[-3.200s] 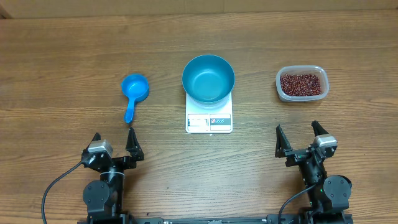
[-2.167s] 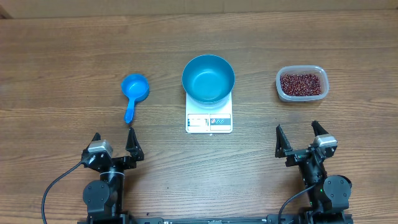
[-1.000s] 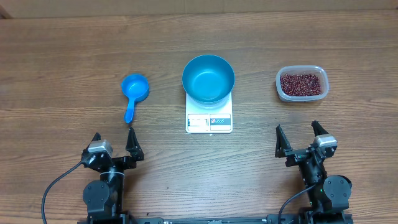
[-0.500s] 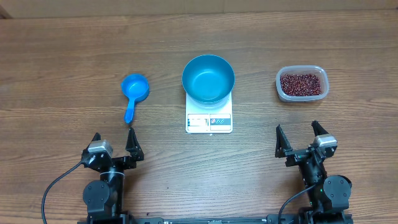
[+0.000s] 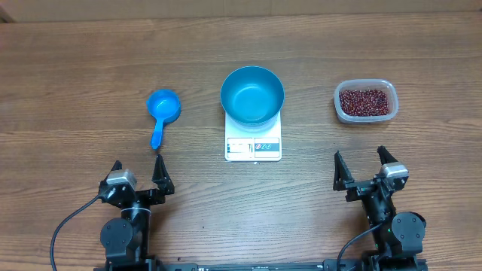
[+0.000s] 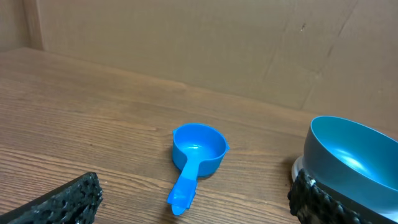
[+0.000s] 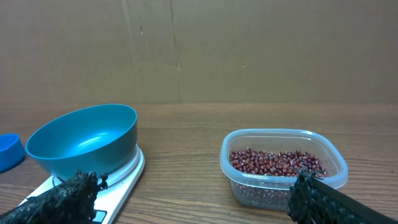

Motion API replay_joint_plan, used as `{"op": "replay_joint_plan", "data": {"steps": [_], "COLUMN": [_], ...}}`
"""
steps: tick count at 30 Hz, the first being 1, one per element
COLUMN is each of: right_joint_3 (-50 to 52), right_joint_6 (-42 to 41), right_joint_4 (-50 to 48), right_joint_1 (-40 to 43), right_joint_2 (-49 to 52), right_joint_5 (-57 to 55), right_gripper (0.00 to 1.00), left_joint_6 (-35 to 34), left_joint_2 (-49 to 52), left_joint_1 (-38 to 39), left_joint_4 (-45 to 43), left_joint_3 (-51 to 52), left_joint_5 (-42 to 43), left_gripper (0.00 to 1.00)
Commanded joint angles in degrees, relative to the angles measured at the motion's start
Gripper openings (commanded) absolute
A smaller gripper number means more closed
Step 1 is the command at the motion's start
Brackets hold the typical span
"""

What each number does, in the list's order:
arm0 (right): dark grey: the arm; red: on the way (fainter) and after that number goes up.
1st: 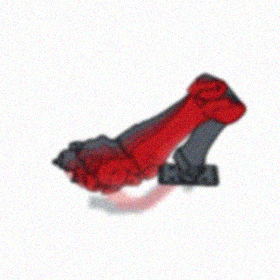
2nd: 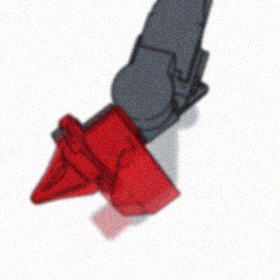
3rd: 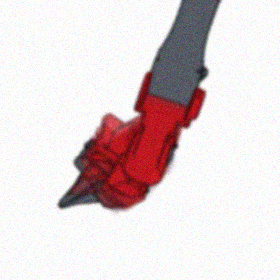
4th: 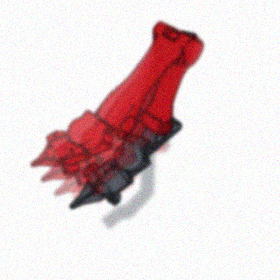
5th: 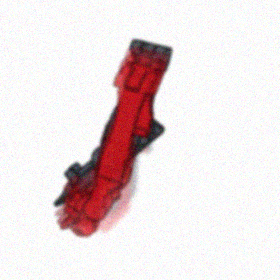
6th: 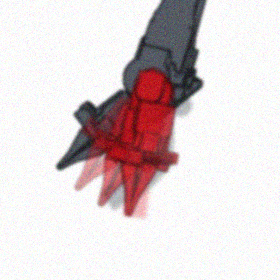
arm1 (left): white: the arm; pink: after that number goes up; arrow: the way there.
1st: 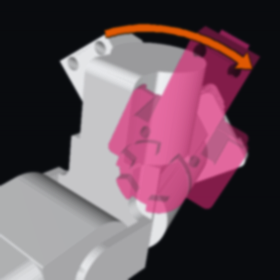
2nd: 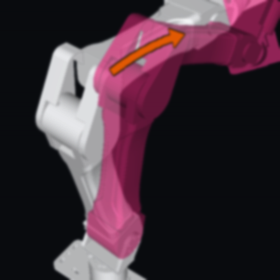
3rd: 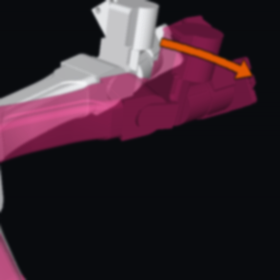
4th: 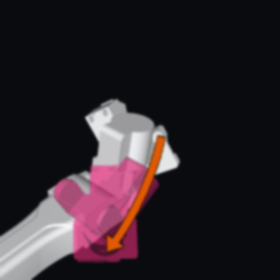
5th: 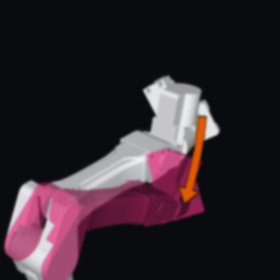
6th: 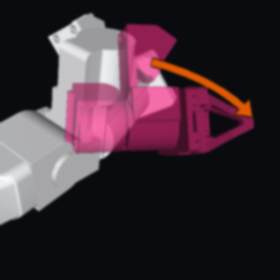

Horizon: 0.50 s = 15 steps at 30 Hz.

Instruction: Scoop item into bowl and weigh 150g on scale

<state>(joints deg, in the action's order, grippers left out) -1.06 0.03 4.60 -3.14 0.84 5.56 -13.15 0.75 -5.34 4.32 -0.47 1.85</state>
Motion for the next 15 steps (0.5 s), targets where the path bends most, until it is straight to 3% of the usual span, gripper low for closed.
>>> {"op": "replay_joint_plan", "data": {"steps": [1,11,15], "right_joint_3": [0.61,0.59,0.59], "right_joint_6": [0.26,0.26,0.26], "right_joint_4": [-0.20,-0.20,-0.17], "right_joint_1": [-0.02,-0.02,-0.02], "right_joint_2": [-0.68,-0.68,-0.68], "right_joint_5": [-0.50,-0.50,-0.50], "right_gripper": [1.00,1.00,1.00], "left_joint_6": [1.36,1.31,1.11], "left_joint_2": [-0.39,-0.39,-0.39], "left_joint_1": [-0.37,-0.37,-0.37], "left_joint_4": [-1.55,-12.11,-13.68], "left_joint_3": [0.20,0.20,0.20], "left_joint_5": [-0.52,-2.23,3.41], "left_gripper": [1.00,1.00,1.00]}}
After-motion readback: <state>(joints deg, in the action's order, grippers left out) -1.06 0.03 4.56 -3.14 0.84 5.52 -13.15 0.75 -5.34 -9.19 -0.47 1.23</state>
